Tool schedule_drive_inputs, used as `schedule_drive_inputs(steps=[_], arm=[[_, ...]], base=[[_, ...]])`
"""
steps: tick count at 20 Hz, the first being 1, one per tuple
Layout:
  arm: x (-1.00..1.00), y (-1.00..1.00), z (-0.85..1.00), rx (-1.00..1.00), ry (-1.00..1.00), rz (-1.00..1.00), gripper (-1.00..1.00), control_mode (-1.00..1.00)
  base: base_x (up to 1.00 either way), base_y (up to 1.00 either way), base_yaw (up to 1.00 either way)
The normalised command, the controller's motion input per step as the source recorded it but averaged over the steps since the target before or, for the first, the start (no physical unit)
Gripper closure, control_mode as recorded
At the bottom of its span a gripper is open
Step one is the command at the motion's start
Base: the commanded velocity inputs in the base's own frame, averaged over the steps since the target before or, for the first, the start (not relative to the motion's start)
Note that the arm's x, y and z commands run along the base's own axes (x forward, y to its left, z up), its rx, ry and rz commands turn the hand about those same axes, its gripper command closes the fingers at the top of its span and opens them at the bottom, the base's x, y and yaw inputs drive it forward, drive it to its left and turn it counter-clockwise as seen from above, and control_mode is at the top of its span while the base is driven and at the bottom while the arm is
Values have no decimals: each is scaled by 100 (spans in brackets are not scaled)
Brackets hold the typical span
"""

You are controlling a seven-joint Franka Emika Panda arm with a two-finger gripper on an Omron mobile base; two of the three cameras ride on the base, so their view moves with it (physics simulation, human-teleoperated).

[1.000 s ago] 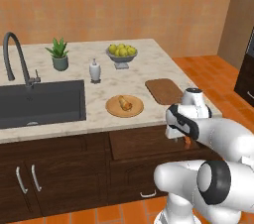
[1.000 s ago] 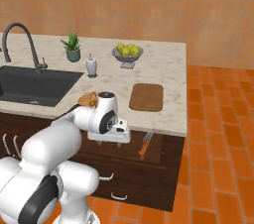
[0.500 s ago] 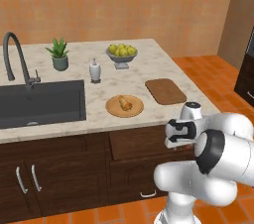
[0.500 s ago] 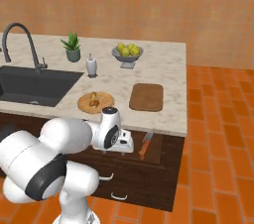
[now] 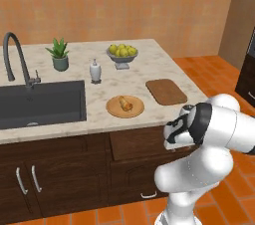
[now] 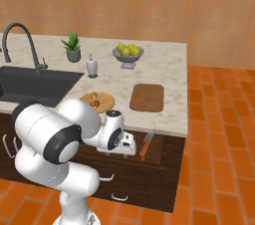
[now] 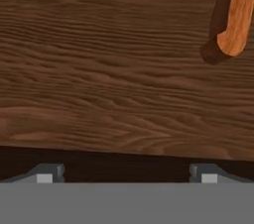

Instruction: Pick up the knife from the drawer and place it on the cutting board. Then place the meat from the plate to the cutting board.

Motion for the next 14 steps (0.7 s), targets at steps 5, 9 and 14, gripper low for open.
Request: schedule_drive_inputs(steps=[5,9,14], arm=[[-69,-1,-7,5,3,-1,-100,-100],[-84,0,-1,5,12,0,-100,-100],[-92,0,-18,4,23,0,-100,-100]], base=[[0,0,0],[0,0,0],[0,0,0]])
